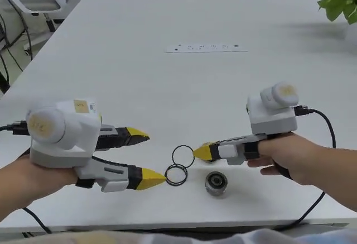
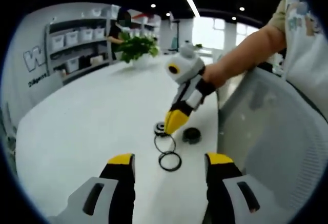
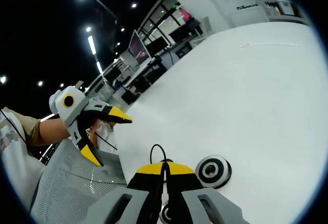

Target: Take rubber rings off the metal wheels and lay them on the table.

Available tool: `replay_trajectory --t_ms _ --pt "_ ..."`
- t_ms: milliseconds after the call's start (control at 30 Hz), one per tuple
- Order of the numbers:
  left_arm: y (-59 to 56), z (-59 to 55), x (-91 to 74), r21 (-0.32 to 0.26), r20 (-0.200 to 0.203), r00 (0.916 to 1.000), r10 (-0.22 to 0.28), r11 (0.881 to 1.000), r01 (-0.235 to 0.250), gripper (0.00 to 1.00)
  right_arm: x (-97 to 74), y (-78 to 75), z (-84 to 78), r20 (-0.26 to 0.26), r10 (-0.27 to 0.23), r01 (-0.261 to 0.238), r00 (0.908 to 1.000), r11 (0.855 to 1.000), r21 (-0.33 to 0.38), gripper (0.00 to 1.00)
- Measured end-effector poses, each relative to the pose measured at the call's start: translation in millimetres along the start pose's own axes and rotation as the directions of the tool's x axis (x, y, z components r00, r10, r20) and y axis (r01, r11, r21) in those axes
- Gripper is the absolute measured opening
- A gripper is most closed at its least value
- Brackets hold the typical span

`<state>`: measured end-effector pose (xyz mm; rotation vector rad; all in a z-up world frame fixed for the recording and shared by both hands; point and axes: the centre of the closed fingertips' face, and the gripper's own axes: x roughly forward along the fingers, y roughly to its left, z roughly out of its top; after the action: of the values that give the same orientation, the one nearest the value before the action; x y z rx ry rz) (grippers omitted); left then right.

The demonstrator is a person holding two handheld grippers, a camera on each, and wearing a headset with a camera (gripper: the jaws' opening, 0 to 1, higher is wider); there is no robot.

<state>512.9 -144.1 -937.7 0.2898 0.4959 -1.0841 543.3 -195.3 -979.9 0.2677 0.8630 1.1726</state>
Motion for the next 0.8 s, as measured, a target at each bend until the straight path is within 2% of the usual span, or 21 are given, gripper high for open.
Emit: replay_trajectory --t_ms 67,267,467,733,800 --pt "1.1 -2.3 -3.0 0.006 -0.006 1.0000 0.006 1.000 -0.006 0.56 4.3 -0.8 -2.2 -0.011 0.008 -0.008 0.9999 1.000 0.001 0.00" --pt "5.8 -5.4 -8.4 -0.027 0.008 0.9995 0.030 0.999 -0.030 0.58 16.0 3.1 -8.8 -0.055 0.019 -0.019 0.9983 1.000 -0.002 0.00" --pt "6.3 -9.0 -10.6 -0.050 0.007 0.9992 0.040 0.998 -0.039 0.58 21.7 -0.5 -24.1 -0.121 -0.004 0.001 0.9926 1.000 -0.021 0.00" --pt "6.4 -11.6 -11.2 -0.059 -0.002 0.9991 0.042 0.997 -0.042 0.58 23.1 -6.0 -27.5 -0.134 -0.036 0.033 0.9903 0.999 -0.029 0.00" --pt "7.0 -11.9 -10.8 -0.062 -0.006 0.9991 0.042 0.997 -0.043 0.59 23.0 -9.5 -26.8 -0.129 -0.059 0.054 0.9899 0.998 -0.041 0.00"
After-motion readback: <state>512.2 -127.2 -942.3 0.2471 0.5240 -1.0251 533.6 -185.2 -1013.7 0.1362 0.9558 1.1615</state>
